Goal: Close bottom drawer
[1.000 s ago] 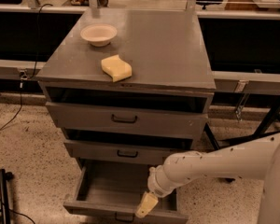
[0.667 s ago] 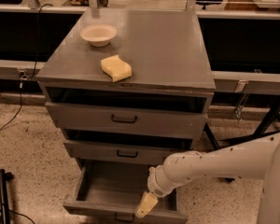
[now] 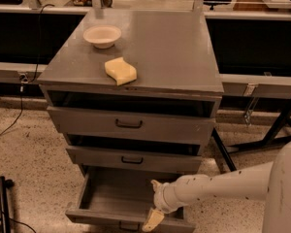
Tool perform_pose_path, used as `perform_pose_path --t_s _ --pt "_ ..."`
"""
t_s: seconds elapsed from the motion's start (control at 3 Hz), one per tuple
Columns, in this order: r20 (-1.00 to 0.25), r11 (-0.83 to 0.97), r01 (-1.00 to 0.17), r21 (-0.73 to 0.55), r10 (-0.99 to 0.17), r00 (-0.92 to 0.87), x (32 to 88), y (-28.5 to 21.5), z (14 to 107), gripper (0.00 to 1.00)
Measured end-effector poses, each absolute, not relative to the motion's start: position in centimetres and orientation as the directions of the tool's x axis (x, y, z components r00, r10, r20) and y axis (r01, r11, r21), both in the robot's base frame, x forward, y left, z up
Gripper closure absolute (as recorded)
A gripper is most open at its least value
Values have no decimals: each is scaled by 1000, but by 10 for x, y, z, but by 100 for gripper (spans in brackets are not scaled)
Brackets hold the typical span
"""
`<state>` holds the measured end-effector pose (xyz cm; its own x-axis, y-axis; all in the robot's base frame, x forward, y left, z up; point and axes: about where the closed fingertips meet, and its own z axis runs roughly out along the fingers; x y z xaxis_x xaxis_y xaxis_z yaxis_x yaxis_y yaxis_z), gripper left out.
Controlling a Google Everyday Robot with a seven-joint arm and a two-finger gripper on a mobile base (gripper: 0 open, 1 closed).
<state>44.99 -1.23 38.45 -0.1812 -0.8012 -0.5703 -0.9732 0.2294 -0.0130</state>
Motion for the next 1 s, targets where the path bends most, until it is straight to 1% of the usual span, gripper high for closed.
perform_pose_path --t_s 0.33,0.67,1.0 --pt "-647 163 -984 -66 -758 -82 446 -8 352 19" --pt "-688 109 -988 -105 -726 -8 441 -9 336 41" --pt "-689 89 -989 -117 -724 17 437 -9 332 64"
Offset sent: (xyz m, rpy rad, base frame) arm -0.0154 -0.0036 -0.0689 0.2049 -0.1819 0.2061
